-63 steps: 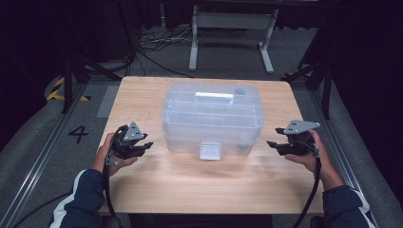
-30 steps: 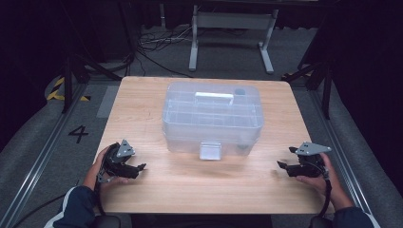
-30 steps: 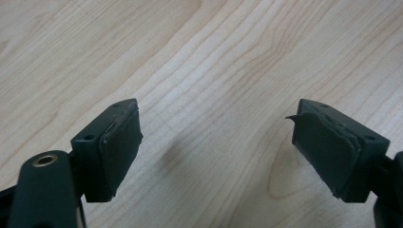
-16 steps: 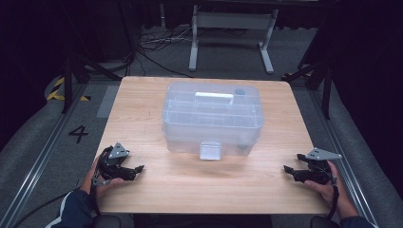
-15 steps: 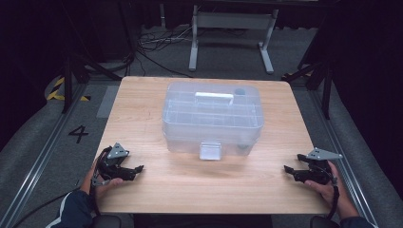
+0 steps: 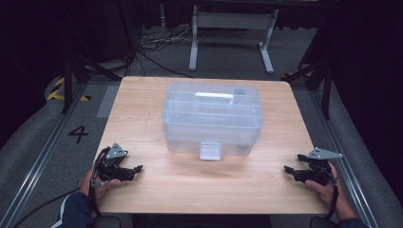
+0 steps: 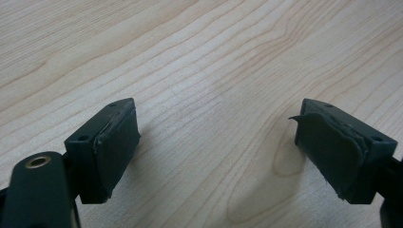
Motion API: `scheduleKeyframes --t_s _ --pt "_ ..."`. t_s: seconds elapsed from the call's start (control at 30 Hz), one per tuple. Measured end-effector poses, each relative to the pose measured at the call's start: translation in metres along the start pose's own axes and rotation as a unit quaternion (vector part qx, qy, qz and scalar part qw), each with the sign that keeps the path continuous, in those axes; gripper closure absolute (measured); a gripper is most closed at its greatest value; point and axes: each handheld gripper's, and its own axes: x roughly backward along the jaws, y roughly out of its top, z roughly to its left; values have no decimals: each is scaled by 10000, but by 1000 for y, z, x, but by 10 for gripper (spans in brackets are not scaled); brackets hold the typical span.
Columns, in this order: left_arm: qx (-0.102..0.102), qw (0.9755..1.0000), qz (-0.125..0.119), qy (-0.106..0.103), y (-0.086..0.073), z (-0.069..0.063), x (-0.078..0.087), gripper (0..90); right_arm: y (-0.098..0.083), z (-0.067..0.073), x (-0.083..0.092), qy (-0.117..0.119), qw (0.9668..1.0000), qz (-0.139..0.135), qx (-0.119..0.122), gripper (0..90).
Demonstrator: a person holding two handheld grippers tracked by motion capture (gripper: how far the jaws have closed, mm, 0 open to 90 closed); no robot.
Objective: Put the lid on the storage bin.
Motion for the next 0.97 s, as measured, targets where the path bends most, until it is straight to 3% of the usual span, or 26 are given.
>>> scheduleKeyframes --t_s 0.97 --pt "228 9996 3 194 1 -4 -2 148 0 0 0 -35 10000 11 -27 180"
